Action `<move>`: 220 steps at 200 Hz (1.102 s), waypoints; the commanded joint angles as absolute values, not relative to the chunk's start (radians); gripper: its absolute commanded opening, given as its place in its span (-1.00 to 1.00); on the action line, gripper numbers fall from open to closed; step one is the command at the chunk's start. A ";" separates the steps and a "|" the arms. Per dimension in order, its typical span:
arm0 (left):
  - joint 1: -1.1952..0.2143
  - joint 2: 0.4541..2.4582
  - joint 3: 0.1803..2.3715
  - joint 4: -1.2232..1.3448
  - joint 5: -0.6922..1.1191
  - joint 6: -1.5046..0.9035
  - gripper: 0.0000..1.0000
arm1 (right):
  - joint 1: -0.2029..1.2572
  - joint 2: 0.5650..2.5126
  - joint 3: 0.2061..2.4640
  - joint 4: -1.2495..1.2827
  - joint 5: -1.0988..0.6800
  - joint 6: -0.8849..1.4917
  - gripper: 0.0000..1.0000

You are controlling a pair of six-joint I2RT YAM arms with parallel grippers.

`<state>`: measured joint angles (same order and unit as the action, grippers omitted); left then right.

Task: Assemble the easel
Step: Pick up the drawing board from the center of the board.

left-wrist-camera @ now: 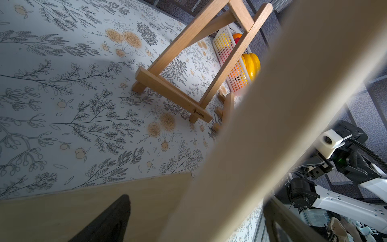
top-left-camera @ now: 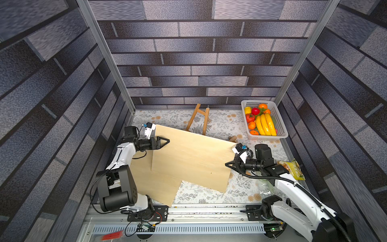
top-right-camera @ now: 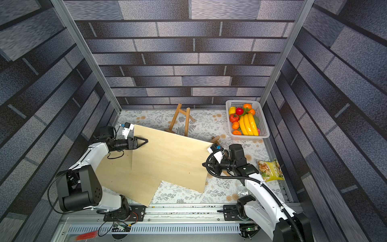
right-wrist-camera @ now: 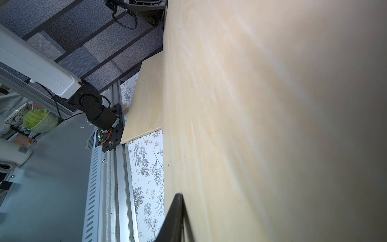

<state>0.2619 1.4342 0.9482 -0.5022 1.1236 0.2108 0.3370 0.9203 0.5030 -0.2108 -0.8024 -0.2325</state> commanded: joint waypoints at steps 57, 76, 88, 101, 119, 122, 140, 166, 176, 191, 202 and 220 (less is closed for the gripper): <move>0.162 1.349 0.990 -0.815 1.299 0.318 1.00 | 0.269 0.986 0.594 -0.244 -0.646 -0.530 -1.00; 0.162 1.339 0.993 -0.822 1.278 0.320 1.00 | 0.231 1.010 0.626 -0.298 -0.661 -0.573 -1.00; 0.172 1.332 0.983 -0.800 1.273 0.299 1.00 | 0.209 1.017 0.634 -0.305 -0.672 -0.582 -1.00; 0.179 1.328 0.973 -0.769 1.245 0.265 0.99 | 0.198 1.023 0.633 -0.304 -0.671 -0.585 -1.00; 0.199 1.326 0.971 -0.741 1.228 0.224 1.00 | 0.193 1.030 0.629 -0.316 -0.655 -0.606 -1.00; 0.204 1.323 0.970 -0.733 1.222 0.212 1.00 | 0.192 1.029 0.627 -0.319 -0.650 -0.611 -1.00; 0.246 1.314 0.973 -0.711 1.165 0.166 1.00 | 0.185 1.015 0.613 -0.337 -0.621 -0.639 -1.00; 0.312 1.304 0.969 -0.669 1.068 0.084 1.00 | 0.184 0.992 0.597 -0.368 -0.597 -0.668 -1.00; 0.345 1.303 0.958 -0.627 1.061 0.023 1.00 | 0.184 0.980 0.590 -0.365 -0.595 -0.667 -1.00; 0.383 1.298 0.933 -0.533 1.097 -0.068 1.00 | 0.184 0.975 0.591 -0.379 -0.587 -0.675 -1.00; 0.384 1.296 0.941 -0.507 1.108 -0.096 1.00 | 0.185 0.971 0.593 -0.389 -0.581 -0.682 -1.00; 0.366 1.308 0.980 -0.493 1.149 -0.122 1.00 | 0.185 0.964 0.601 -0.407 -0.580 -0.697 -1.00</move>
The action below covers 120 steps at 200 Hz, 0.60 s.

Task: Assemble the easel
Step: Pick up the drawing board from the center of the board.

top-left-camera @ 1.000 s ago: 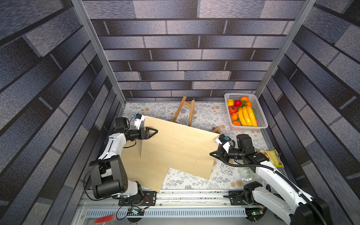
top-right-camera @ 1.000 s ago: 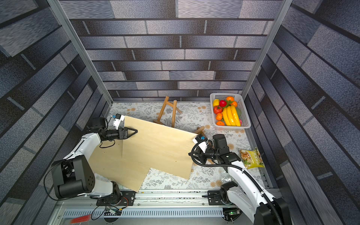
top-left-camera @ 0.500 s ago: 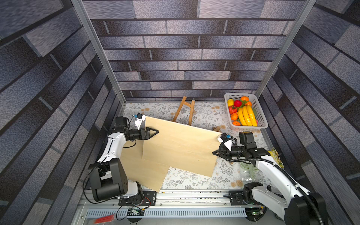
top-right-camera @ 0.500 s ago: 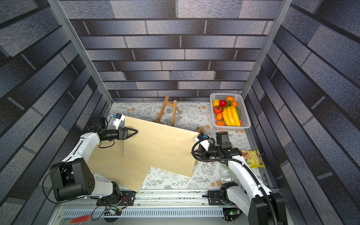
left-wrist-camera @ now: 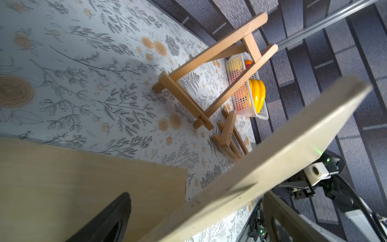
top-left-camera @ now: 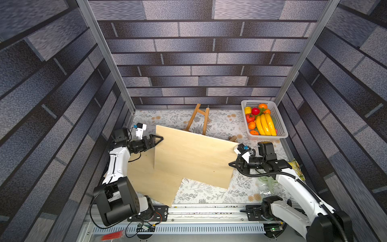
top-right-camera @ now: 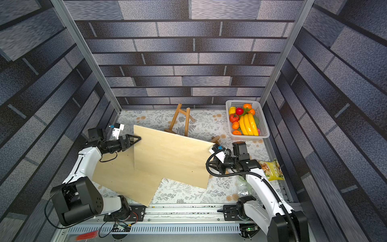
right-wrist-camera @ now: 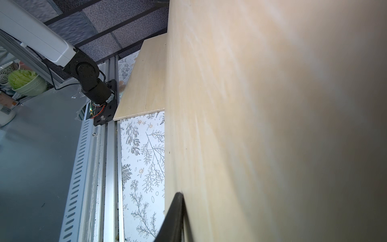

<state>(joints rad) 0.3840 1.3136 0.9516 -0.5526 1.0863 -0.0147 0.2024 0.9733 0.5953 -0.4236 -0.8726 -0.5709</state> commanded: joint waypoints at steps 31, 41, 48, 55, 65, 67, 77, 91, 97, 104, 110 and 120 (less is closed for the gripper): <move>0.306 1.321 1.140 -0.629 1.071 -0.061 1.00 | 0.184 0.950 0.606 -0.435 -0.579 -0.699 -1.00; 0.294 1.322 1.220 -0.711 0.937 -0.030 1.00 | 0.184 0.940 0.608 -0.444 -0.567 -0.700 -1.00; 0.291 1.320 1.264 -0.746 0.837 -0.019 0.99 | 0.185 0.930 0.606 -0.448 -0.552 -0.703 -1.00; 0.295 1.318 1.299 -0.755 0.749 -0.040 1.00 | 0.185 0.918 0.604 -0.446 -0.532 -0.705 -1.00; 0.306 1.317 1.332 -0.742 0.629 -0.101 1.00 | 0.186 0.903 0.604 -0.450 -0.512 -0.704 -1.00; 0.312 1.318 1.338 -0.735 0.616 -0.115 1.00 | 0.185 0.903 0.607 -0.453 -0.510 -0.704 -1.00; 0.332 1.327 1.374 -0.712 0.546 -0.195 1.00 | 0.185 0.902 0.624 -0.481 -0.499 -0.711 -1.00; 0.329 1.324 1.425 -0.680 0.429 -0.281 1.00 | 0.184 0.881 0.630 -0.495 -0.493 -0.704 -1.00; 0.313 1.316 1.442 -0.647 0.382 -0.318 1.00 | 0.185 0.866 0.629 -0.494 -0.486 -0.695 -1.00; 0.284 1.315 1.477 -0.629 0.334 -0.340 1.00 | 0.184 0.849 0.629 -0.497 -0.473 -0.690 -1.00; 0.249 1.327 1.525 -0.646 0.310 -0.323 0.99 | 0.186 0.835 0.630 -0.505 -0.468 -0.690 -1.00; 0.168 1.386 1.672 -0.754 0.276 -0.268 1.00 | 0.186 0.815 0.634 -0.529 -0.461 -0.695 -1.00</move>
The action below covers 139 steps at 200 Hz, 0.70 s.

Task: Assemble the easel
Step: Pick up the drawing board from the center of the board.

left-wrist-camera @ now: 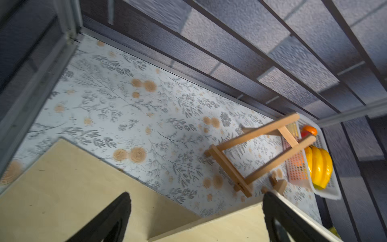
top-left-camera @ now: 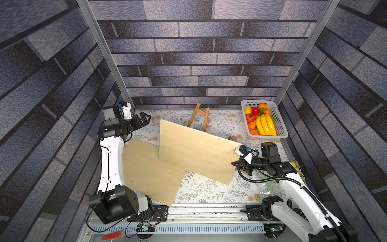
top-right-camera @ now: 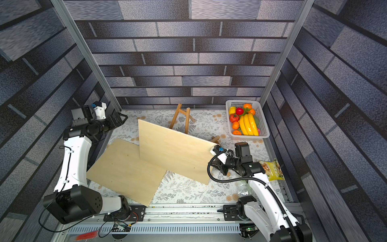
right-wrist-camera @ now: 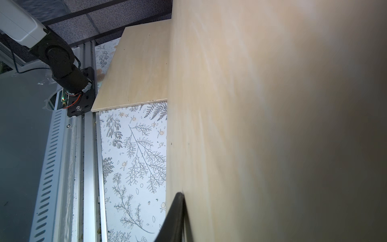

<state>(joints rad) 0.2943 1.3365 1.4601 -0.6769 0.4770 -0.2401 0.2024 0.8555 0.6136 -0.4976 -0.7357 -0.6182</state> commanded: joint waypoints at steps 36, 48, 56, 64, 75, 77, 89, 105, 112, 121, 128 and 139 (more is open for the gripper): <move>-0.065 1.640 2.235 -1.228 0.304 -0.219 1.00 | 0.193 0.756 0.648 -0.618 -0.481 -0.787 -1.00; -0.143 1.671 2.317 -1.287 0.271 -0.183 1.00 | 0.193 0.748 0.638 -0.610 -0.496 -0.794 -1.00; -0.189 1.661 2.293 -1.273 0.254 -0.135 1.00 | 0.195 0.748 0.629 -0.600 -0.510 -0.795 -1.00; -0.232 1.643 2.232 -1.243 0.267 -0.080 1.00 | 0.195 0.755 0.623 -0.589 -0.525 -0.792 -1.00; -0.304 1.649 2.201 -1.264 0.261 0.002 1.00 | 0.196 0.770 0.625 -0.587 -0.540 -0.792 -1.00; -0.317 1.653 2.198 -1.272 0.261 0.015 0.98 | 0.197 0.771 0.624 -0.587 -0.542 -0.793 -1.00; -0.396 1.659 2.160 -1.313 0.213 0.089 0.93 | 0.197 0.774 0.625 -0.582 -0.541 -0.792 -1.00; -0.502 1.653 2.103 -1.368 0.084 0.191 0.91 | 0.197 0.758 0.625 -0.580 -0.541 -0.787 -1.00; -0.539 1.638 2.074 -1.386 0.049 0.235 0.92 | 0.196 0.749 0.626 -0.585 -0.540 -0.783 -1.00; -0.570 1.632 2.071 -1.432 0.045 0.286 0.94 | 0.197 0.733 0.619 -0.593 -0.542 -0.781 -1.00; -0.590 1.627 2.079 -1.456 0.027 0.314 0.95 | 0.197 0.724 0.614 -0.599 -0.547 -0.776 -1.00; -0.603 1.624 2.100 -1.494 0.019 0.363 0.93 | 0.196 0.711 0.603 -0.608 -0.553 -0.773 -1.00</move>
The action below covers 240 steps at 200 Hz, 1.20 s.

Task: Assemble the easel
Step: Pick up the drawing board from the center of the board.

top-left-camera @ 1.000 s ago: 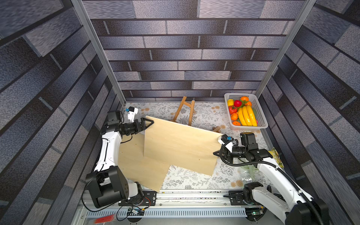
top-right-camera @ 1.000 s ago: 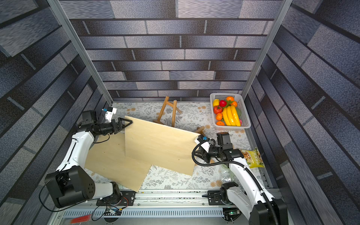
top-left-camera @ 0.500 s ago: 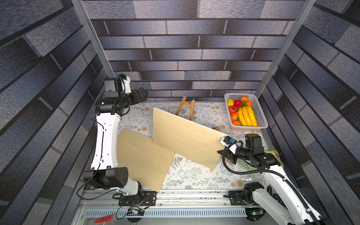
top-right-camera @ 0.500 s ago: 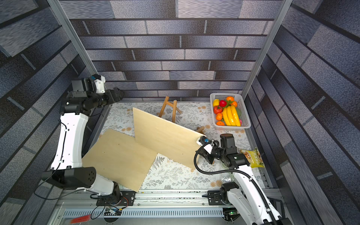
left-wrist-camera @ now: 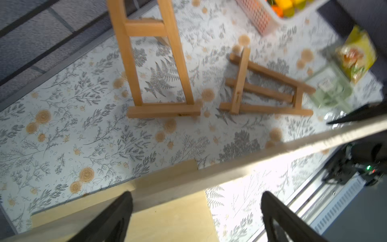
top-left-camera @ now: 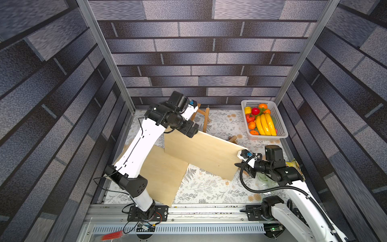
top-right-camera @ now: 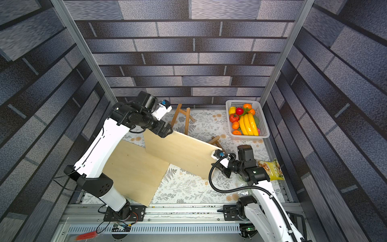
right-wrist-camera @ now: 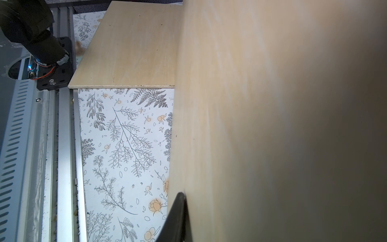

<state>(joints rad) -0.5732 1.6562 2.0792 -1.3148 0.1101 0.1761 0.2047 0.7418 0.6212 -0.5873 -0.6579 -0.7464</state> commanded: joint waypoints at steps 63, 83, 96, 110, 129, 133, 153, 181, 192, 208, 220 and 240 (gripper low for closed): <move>-0.682 1.734 2.217 -1.562 -0.162 0.599 0.84 | 0.196 0.600 0.519 -0.618 -0.558 -0.732 -1.00; -0.687 1.767 2.305 -1.508 -0.233 0.631 0.90 | 0.197 0.584 0.514 -0.627 -0.563 -0.734 -1.00; -0.692 1.793 2.383 -1.480 -0.274 0.656 0.89 | 0.198 0.585 0.511 -0.636 -0.567 -0.741 -1.00; -0.683 1.820 2.446 -1.481 -0.215 0.675 0.85 | 0.199 0.588 0.514 -0.638 -0.572 -0.773 -1.00; -0.693 1.851 2.446 -1.514 -0.129 0.713 0.78 | 0.198 0.591 0.525 -0.638 -0.572 -0.773 -1.00; -0.697 1.857 2.439 -1.521 -0.104 0.720 0.77 | 0.199 0.591 0.526 -0.638 -0.573 -0.773 -1.00; -0.729 1.855 2.353 -1.570 -0.026 0.780 0.70 | 0.198 0.592 0.531 -0.644 -0.575 -0.779 -1.00; -0.748 1.841 2.232 -1.595 -0.009 0.809 0.70 | 0.204 0.597 0.527 -0.644 -0.586 -0.784 -1.00; -0.753 1.852 2.221 -1.598 -0.016 0.810 0.69 | 0.208 0.600 0.527 -0.639 -0.588 -0.782 -1.00; -0.757 1.877 2.233 -1.593 -0.017 0.811 0.57 | 0.211 0.601 0.529 -0.632 -0.591 -0.771 -1.00; -0.765 1.899 2.255 -1.585 -0.023 0.806 0.44 | 0.212 0.602 0.527 -0.625 -0.596 -0.764 -1.00; -0.773 1.922 2.279 -1.577 -0.021 0.804 0.32 | 0.215 0.602 0.520 -0.614 -0.595 -0.755 -1.00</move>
<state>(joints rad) -0.7612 1.9022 2.2402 -1.5604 -0.0364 0.7868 0.2073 0.5850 0.5449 -0.5892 -0.6491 -0.7345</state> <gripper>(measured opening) 0.686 0.185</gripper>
